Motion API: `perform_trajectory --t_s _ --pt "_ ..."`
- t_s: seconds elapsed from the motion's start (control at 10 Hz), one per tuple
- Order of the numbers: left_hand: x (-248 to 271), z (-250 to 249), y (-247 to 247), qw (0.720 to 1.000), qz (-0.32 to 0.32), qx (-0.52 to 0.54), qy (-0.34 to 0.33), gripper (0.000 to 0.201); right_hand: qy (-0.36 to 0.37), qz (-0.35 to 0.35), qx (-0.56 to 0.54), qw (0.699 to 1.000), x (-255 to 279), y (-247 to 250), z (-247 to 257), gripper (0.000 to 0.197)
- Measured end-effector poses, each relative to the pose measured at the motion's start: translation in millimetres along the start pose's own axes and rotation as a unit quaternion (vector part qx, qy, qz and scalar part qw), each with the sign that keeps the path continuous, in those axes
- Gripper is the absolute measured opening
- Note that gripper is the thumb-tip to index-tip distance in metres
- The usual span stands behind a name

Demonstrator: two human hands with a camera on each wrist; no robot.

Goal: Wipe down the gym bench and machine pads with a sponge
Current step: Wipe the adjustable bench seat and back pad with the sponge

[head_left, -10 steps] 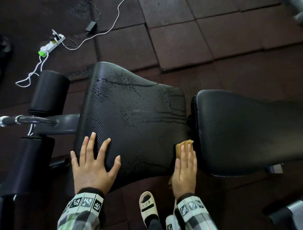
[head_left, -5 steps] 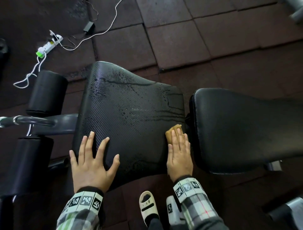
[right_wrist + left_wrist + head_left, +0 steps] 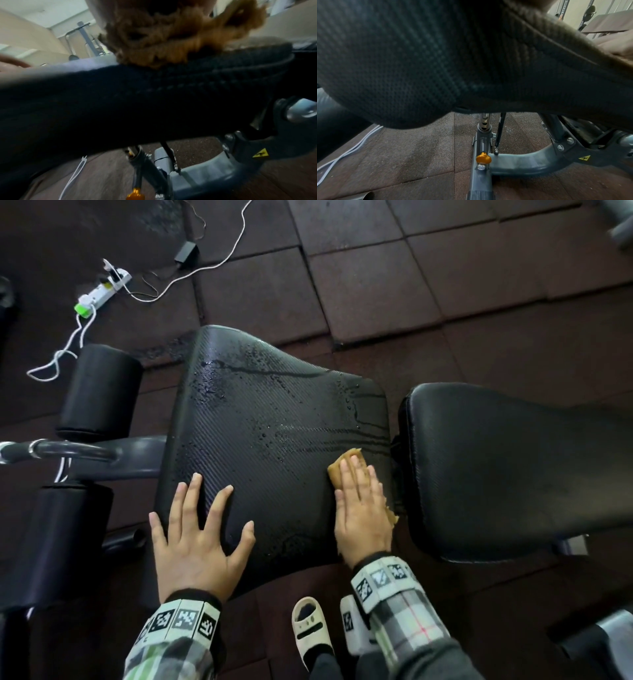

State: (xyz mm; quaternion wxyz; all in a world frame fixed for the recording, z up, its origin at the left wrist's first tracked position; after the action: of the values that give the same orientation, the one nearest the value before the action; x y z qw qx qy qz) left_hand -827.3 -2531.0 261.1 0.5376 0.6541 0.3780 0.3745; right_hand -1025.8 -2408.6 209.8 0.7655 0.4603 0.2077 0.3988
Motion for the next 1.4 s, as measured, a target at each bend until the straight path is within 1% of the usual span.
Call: perform_trajectory --t_s 0.1,0.2,0.3,0.4,0.5,0.6,0.7,0.8,0.9,1.0,1.1,1.2,1.3,1.4 --pt "0 0 1 1.000 0.000 0.002 -0.003 0.067 -0.039 -0.003 -0.019 0.999 5 3 -21 0.057" --pt "1 0 0 1.000 0.003 0.001 -0.003 0.067 -0.076 -0.011 -0.042 0.996 33 5 -21 0.056" --pt "-1 1 0 1.000 0.007 0.006 -0.007 0.068 -0.091 -0.007 -0.047 0.995 57 3 -14 0.057" --pt "-1 2 0 1.000 0.022 0.012 0.002 0.074 -0.121 0.001 -0.059 0.991 66 4 -13 0.061" --pt "-1 4 -2 0.999 0.021 0.016 0.020 0.081 -0.143 -0.019 -0.054 0.988 54 5 -21 0.063" --pt "-2 6 -4 0.999 0.016 0.012 0.027 0.086 -0.172 -0.037 -0.048 0.983 32 7 -33 0.059" --pt "-1 6 -4 0.999 0.013 0.008 0.033 0.088 -0.194 -0.022 -0.072 0.978 8 12 -46 0.052" --pt "-2 5 -4 0.999 0.013 -0.003 0.036 0.086 -0.178 -0.007 -0.060 0.982 -27 18 -50 0.051" --pt "-1 6 -2 0.999 0.005 0.003 0.037 0.085 -0.148 0.017 -0.033 0.988 -65 18 -43 0.051" --pt "-1 5 -2 0.999 0.006 0.003 0.040 0.085 -0.071 0.044 0.013 0.996 -83 13 -16 0.062" --pt "-2 5 -2 0.999 0.009 0.002 0.044 0.085 0.026 0.076 0.039 0.996 -60 7 7 0.067" --pt "-2 4 -1 0.999 0.005 0.002 0.042 0.085 0.054 0.109 0.018 0.992 -22 9 -7 0.062" --pt "-2 5 -1 0.999 0.007 -0.001 0.044 0.085 0.006 0.096 0.012 0.995 -8 16 -37 0.061" --pt "-2 4 0 0.999 0.009 0.000 0.044 0.085 -0.023 0.078 0.017 0.997 -27 25 -49 0.055"
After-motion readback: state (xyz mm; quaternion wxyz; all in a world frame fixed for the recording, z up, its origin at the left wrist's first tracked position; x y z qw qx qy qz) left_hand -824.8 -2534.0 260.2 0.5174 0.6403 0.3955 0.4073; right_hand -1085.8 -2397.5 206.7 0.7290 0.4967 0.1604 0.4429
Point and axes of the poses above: each hand's wrist, its own x-axis away from the middle knuckle, its own y-axis out of the back of the hand, z = x × y, the point moved 4 cm from there along -x, towards the middle knuckle, and after that the axes turned 8 degrees about y, right-handed, at the moved point
